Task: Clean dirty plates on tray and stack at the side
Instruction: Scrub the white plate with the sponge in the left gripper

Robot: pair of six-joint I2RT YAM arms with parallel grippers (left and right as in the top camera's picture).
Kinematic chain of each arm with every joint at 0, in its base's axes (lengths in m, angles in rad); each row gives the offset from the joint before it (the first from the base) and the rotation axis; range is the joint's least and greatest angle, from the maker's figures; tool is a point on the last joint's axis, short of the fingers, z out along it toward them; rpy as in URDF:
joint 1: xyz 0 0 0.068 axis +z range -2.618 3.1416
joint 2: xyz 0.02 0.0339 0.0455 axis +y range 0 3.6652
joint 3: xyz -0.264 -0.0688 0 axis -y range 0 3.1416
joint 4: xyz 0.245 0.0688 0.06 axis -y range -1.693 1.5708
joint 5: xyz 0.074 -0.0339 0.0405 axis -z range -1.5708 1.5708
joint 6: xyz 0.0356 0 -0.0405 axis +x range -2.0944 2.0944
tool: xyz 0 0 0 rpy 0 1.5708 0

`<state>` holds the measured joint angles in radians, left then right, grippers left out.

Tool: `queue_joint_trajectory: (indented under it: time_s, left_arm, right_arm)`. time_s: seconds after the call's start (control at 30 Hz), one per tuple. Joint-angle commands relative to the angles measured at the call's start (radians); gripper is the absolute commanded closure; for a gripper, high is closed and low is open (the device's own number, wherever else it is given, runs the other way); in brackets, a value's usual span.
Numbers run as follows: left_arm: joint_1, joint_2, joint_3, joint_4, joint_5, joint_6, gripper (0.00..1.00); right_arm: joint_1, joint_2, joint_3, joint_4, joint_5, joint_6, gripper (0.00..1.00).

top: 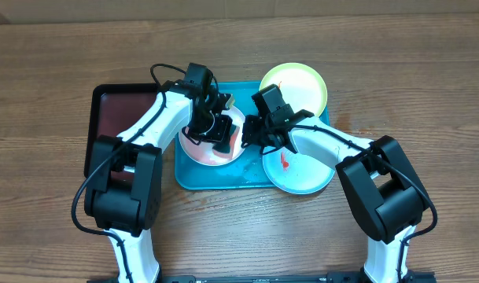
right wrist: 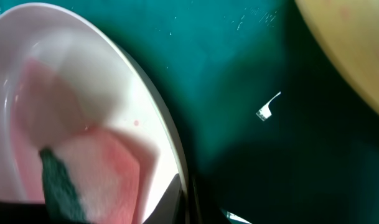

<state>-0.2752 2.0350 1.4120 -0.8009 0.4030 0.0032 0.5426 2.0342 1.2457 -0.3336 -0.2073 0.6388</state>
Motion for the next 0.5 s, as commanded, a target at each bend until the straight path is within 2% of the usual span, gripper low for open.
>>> queue_joint_trajectory:
  time_s: [0.0,0.23,0.33,0.4,0.47]
  left_arm:
    - [-0.006,0.005,-0.002,0.055,-0.073,-0.016,0.96]
    - [-0.005,0.005,-0.002,0.101,-0.515,-0.154,0.96]
    - [-0.005,0.005,-0.002,0.049,-0.689,-0.290,0.96]
    - [-0.005,0.005,-0.002,0.005,-0.727,-0.379,0.96]
    - [-0.006,0.005,-0.002,-0.035,-0.702,-0.425,0.96]
  right_arm:
    - [-0.006,0.032,0.007,-0.006,0.011,0.013,0.96]
    - [-0.006,0.032,0.007,-0.009,0.011,0.013,0.96]
    - [-0.006,0.032,0.007,-0.008,0.011,0.013,0.96]
    - [-0.006,0.032,0.007,-0.006,0.011,0.013,0.96]
    - [-0.006,0.032,0.007,-0.005,0.011,0.013,0.96]
